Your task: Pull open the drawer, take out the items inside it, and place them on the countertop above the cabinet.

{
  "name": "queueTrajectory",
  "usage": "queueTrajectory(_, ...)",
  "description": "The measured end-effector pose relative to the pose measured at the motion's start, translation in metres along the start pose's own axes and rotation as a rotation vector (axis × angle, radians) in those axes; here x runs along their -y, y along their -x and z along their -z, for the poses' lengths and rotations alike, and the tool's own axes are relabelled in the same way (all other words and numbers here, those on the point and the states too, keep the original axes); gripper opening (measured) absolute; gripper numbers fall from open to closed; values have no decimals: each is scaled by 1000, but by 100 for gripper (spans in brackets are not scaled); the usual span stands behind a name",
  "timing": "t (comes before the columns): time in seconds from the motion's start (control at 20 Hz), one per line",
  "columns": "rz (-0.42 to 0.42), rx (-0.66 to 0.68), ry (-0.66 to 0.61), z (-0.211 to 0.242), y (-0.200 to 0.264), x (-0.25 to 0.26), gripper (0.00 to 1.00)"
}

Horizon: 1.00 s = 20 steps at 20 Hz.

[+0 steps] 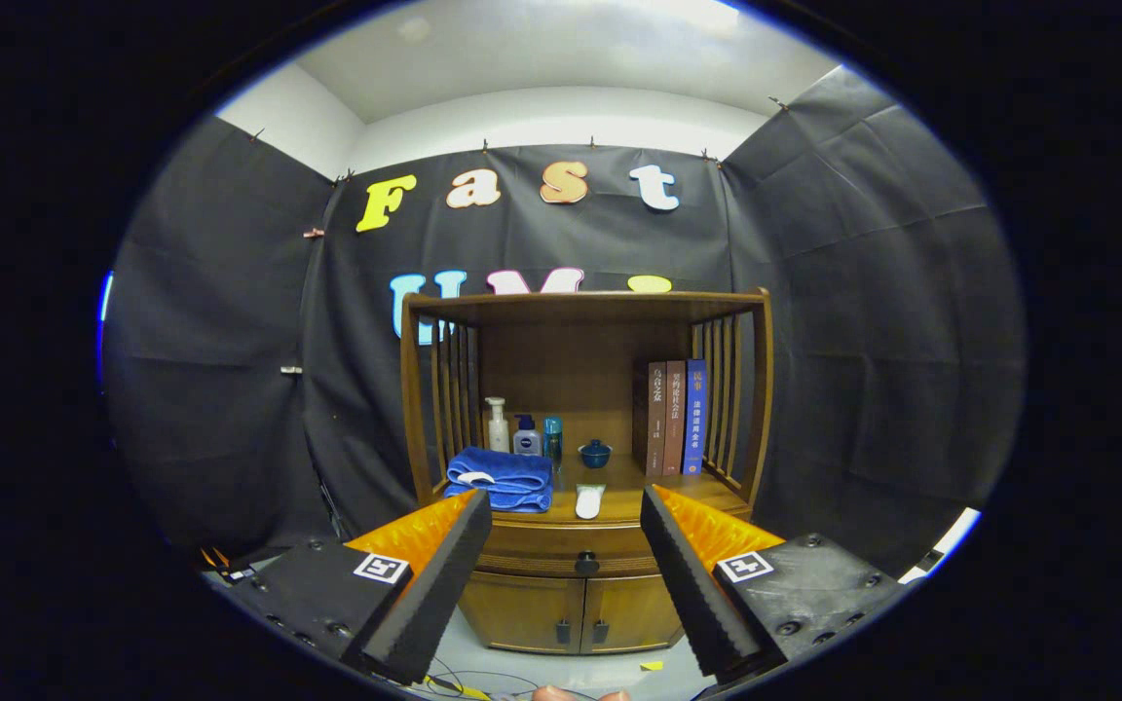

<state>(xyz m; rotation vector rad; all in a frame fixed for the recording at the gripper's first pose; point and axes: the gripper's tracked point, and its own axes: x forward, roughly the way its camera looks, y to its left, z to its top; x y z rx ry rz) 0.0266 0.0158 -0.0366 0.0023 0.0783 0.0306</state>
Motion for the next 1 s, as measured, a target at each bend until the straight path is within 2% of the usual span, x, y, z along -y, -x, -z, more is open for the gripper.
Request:
queueTrajectory(0.3, -20, 46, 4, -25, 27, 6, 99)
queueTrajectory(1.0, -29, 56, -22, -23, 33, 7, 99)
